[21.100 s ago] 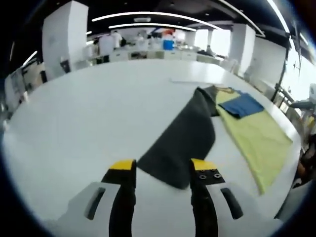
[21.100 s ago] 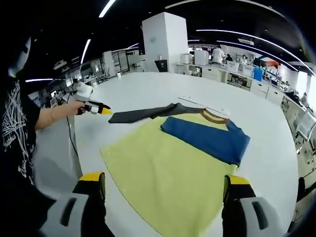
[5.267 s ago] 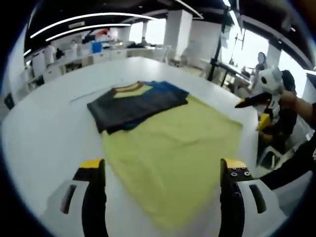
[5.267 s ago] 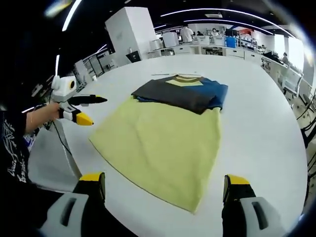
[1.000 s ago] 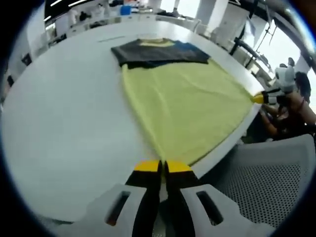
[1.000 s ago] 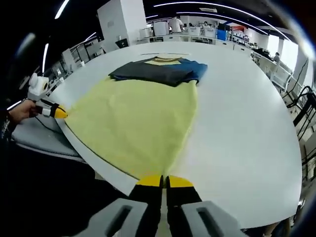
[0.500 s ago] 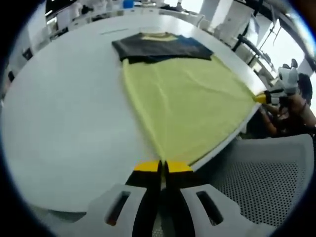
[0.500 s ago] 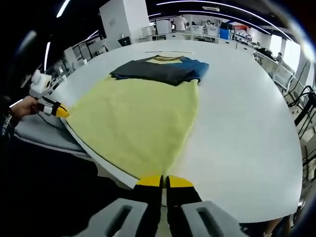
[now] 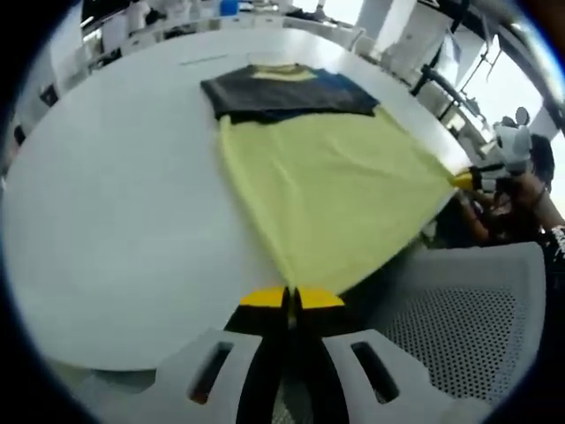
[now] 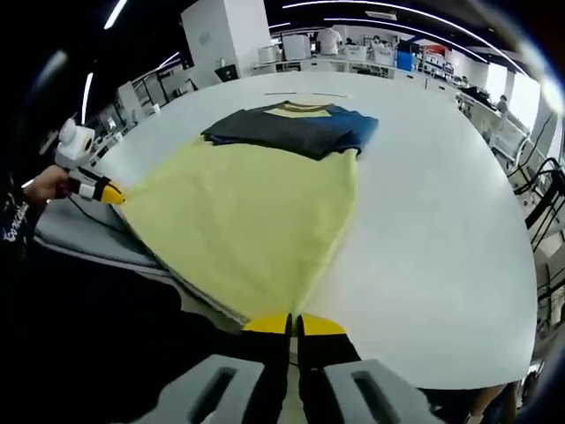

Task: Fold the garment on the visible template until the final outline fits inside the template.

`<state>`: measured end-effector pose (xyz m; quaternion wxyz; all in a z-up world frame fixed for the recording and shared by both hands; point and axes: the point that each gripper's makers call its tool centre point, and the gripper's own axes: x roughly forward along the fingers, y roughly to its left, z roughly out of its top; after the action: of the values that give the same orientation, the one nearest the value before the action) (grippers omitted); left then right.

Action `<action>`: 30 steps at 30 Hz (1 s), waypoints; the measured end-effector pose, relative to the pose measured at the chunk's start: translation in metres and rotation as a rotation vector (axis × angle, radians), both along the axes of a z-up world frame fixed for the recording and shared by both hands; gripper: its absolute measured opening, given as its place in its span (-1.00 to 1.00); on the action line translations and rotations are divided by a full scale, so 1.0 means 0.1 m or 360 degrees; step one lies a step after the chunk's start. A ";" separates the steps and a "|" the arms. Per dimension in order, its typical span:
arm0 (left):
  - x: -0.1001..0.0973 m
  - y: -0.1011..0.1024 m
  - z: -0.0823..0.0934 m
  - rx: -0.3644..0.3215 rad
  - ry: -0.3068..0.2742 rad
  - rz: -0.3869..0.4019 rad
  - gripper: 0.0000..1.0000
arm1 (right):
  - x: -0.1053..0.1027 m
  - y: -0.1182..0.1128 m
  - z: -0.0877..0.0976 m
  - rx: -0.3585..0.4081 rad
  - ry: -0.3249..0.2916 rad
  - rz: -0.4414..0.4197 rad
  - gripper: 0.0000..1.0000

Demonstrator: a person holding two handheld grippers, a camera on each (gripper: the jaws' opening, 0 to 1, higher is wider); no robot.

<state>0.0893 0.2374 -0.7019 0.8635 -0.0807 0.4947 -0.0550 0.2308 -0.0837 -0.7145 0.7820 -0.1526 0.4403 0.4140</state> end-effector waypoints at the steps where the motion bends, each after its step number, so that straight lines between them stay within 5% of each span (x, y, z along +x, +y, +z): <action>1: 0.00 -0.01 0.01 -0.0006 -0.0004 0.0004 -1.00 | 0.00 0.00 0.02 0.0005 -0.0006 -0.0004 -1.00; 30: 0.45 0.20 0.78 -0.0030 -0.0198 -0.0028 -1.00 | 0.34 0.18 0.78 0.0031 -0.0122 0.0032 -1.00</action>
<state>0.1345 0.2572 -0.6244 0.8913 -0.0810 0.4402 -0.0721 0.2650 -0.0654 -0.6368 0.7955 -0.1652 0.4044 0.4200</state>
